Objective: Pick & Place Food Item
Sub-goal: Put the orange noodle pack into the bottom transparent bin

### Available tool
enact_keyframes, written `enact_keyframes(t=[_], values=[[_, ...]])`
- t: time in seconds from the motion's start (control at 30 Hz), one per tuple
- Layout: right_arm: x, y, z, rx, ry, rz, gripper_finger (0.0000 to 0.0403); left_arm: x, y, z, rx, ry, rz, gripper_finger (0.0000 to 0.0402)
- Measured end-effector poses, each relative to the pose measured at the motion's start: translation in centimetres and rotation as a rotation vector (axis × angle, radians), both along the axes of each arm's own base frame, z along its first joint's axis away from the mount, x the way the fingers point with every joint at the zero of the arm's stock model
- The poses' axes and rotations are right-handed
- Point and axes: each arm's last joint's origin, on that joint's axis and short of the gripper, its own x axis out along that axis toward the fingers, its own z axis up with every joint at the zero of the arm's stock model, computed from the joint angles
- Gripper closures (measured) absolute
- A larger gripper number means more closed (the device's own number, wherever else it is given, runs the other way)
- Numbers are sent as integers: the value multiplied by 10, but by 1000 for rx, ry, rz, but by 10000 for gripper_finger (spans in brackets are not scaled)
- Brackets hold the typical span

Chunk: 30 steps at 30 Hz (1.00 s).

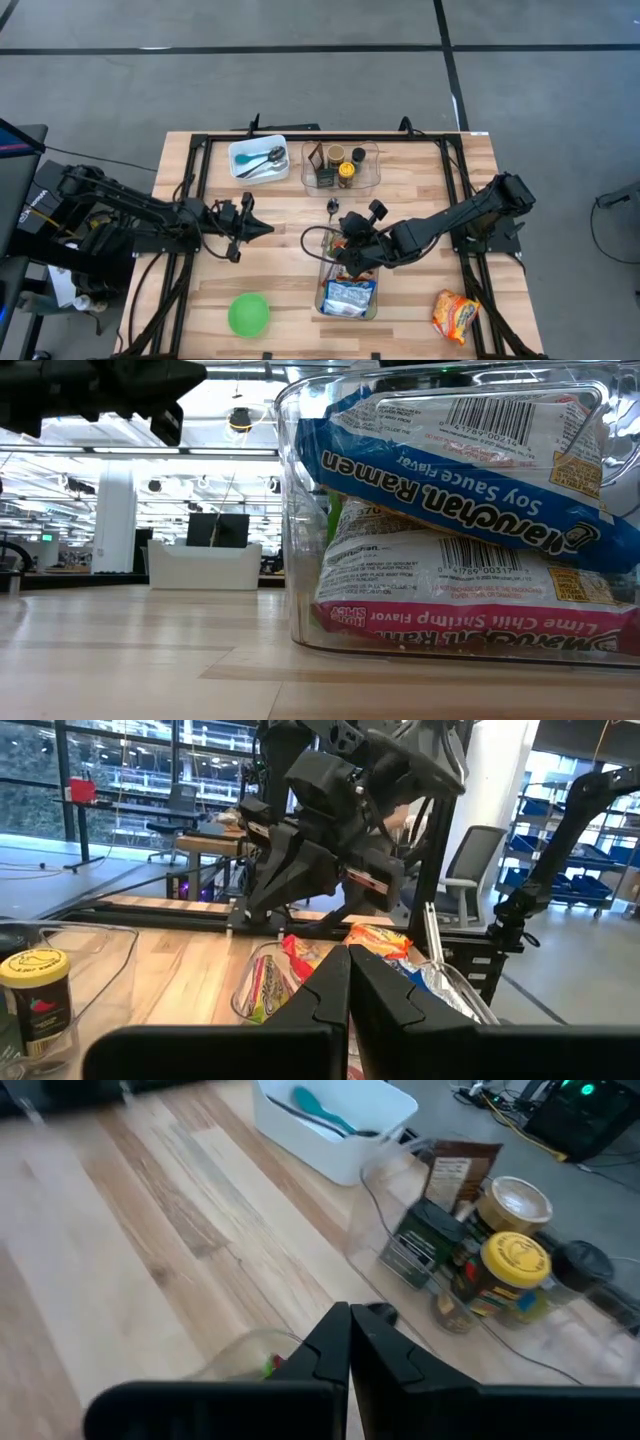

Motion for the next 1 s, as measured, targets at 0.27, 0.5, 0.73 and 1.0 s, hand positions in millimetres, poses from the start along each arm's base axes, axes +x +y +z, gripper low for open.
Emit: enact_keyframes(t=[0.27,0.5,0.73,1.0], values=[[10,3,6,55,-128,0,399,0,0,0,-1,-1,0,401],[12,5,3,226,-32,156,399,0,0,0,-3,0,0,401],[9,21,-1,597,117,436,399,0,0,0,-3,0,0,401],[-6,56,-1,898,216,543,399,0,0,0,-3,0,0,402]])
